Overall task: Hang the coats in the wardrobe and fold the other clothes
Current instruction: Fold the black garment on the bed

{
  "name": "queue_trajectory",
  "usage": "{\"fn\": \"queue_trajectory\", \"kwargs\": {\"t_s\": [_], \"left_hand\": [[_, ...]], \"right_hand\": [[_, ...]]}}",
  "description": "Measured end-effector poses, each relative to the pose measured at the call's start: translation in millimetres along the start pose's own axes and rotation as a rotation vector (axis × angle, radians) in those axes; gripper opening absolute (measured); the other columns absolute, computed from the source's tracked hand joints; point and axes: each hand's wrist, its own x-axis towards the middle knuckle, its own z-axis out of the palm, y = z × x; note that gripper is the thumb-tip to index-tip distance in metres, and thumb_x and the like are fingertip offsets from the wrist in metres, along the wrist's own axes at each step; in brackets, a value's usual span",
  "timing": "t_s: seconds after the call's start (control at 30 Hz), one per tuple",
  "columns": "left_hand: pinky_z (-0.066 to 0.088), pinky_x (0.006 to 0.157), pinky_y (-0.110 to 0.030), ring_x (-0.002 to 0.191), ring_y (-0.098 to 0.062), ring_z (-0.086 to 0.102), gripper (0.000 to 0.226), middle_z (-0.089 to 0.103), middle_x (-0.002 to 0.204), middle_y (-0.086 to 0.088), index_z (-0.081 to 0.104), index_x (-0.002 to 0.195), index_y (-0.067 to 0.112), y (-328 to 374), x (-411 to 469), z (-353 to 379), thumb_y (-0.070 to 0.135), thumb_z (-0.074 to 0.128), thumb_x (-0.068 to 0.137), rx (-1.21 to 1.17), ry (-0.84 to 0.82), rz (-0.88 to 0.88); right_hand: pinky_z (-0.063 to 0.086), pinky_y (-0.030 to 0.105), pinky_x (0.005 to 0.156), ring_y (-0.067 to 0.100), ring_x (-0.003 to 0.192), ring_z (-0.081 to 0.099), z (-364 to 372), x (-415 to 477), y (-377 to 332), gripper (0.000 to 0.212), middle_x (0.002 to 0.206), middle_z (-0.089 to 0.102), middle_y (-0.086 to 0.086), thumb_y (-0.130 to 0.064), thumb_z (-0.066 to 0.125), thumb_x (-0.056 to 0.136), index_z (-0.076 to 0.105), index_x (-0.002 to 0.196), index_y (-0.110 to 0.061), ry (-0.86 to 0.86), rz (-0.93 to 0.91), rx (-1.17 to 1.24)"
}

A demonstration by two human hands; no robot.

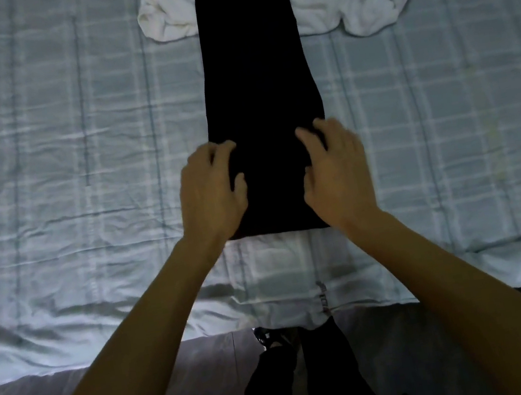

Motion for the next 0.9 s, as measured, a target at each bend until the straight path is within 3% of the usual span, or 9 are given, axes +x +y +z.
{"fn": "queue_trajectory", "kwargs": {"t_s": [0.1,0.2,0.33,0.5,0.63,0.7,0.77,0.83,0.9], "left_hand": [[0.046,0.082,-0.043,0.096,-0.035,0.053,0.044,0.056,0.110,-0.021,0.055,0.121,0.003,-11,-35,28,0.020,0.061,0.080,0.056,-0.161,0.165],[0.038,0.103,-0.051,0.128,-0.039,0.041,0.067,0.044,0.137,-0.023,0.041,0.138,0.007,-28,-80,59,0.039,0.057,0.082,0.180,-0.438,0.211],[0.021,0.114,-0.049,0.143,-0.032,0.020,0.080,0.026,0.153,-0.017,0.023,0.148,0.014,-36,-83,79,0.043,0.061,0.084,0.275,-0.487,0.174],[0.035,0.104,-0.051,0.128,-0.036,0.045,0.063,0.051,0.136,-0.019,0.049,0.135,0.010,-28,-51,82,0.011,0.071,0.076,0.271,-0.419,0.149],[0.047,0.083,-0.041,0.098,-0.035,0.062,0.039,0.068,0.105,-0.015,0.064,0.115,0.008,-19,-45,66,0.006,0.067,0.076,0.129,-0.443,0.147],[0.045,0.073,-0.033,0.089,-0.029,0.063,0.026,0.067,0.099,-0.010,0.064,0.110,0.012,-9,-48,47,0.012,0.059,0.085,0.092,-0.599,0.094],[0.042,0.069,-0.028,0.085,-0.023,0.061,0.017,0.066,0.098,-0.006,0.063,0.106,0.016,3,-52,25,0.020,0.055,0.091,0.092,-0.912,0.008],[0.044,0.073,-0.029,0.085,-0.020,0.059,0.017,0.064,0.095,-0.004,0.062,0.104,0.017,17,-48,3,0.028,0.055,0.093,0.054,-1.206,-0.060],[0.046,0.080,-0.031,0.092,-0.020,0.059,0.023,0.063,0.099,-0.002,0.061,0.106,0.017,20,-32,-12,0.034,0.058,0.091,0.031,-1.311,-0.089]], "right_hand": [[0.031,0.055,0.109,0.041,0.131,0.039,35,-34,4,0.060,0.136,0.047,0.023,-0.011,0.068,0.074,0.051,0.132,-0.008,-0.189,-0.132,-0.034],[0.017,0.050,0.116,0.037,0.138,0.031,67,-72,12,0.075,0.147,0.037,0.021,-0.032,0.070,0.076,0.041,0.141,-0.006,-0.390,-0.215,-0.144],[0.005,0.046,0.117,0.032,0.144,0.017,84,-75,18,0.080,0.153,0.026,0.016,-0.033,0.067,0.079,0.031,0.147,-0.011,-0.369,-0.193,-0.176],[0.015,0.055,0.115,0.034,0.139,0.030,83,-51,21,0.072,0.146,0.042,0.013,-0.019,0.074,0.075,0.043,0.140,-0.012,-0.331,-0.112,-0.248],[0.030,0.058,0.107,0.036,0.122,0.053,74,-51,18,0.053,0.122,0.064,0.013,-0.009,0.074,0.070,0.062,0.122,-0.009,-0.292,-0.104,-0.146],[0.033,0.051,0.106,0.033,0.112,0.059,55,-58,10,0.045,0.110,0.068,0.012,-0.009,0.067,0.074,0.062,0.119,-0.009,-0.402,-0.120,-0.120],[0.040,0.039,0.099,0.029,0.103,0.060,31,-68,2,0.040,0.105,0.067,0.010,-0.016,0.057,0.082,0.058,0.121,-0.014,-0.665,-0.147,-0.126],[0.047,0.034,0.080,0.027,0.093,0.061,3,-69,-6,0.031,0.100,0.065,0.009,-0.026,0.053,0.087,0.059,0.116,-0.016,-0.868,-0.165,-0.100],[0.044,0.031,0.071,0.026,0.090,0.060,-18,-52,-10,0.031,0.099,0.063,0.009,-0.036,0.051,0.090,0.059,0.112,-0.016,-0.949,-0.156,-0.099]]}}
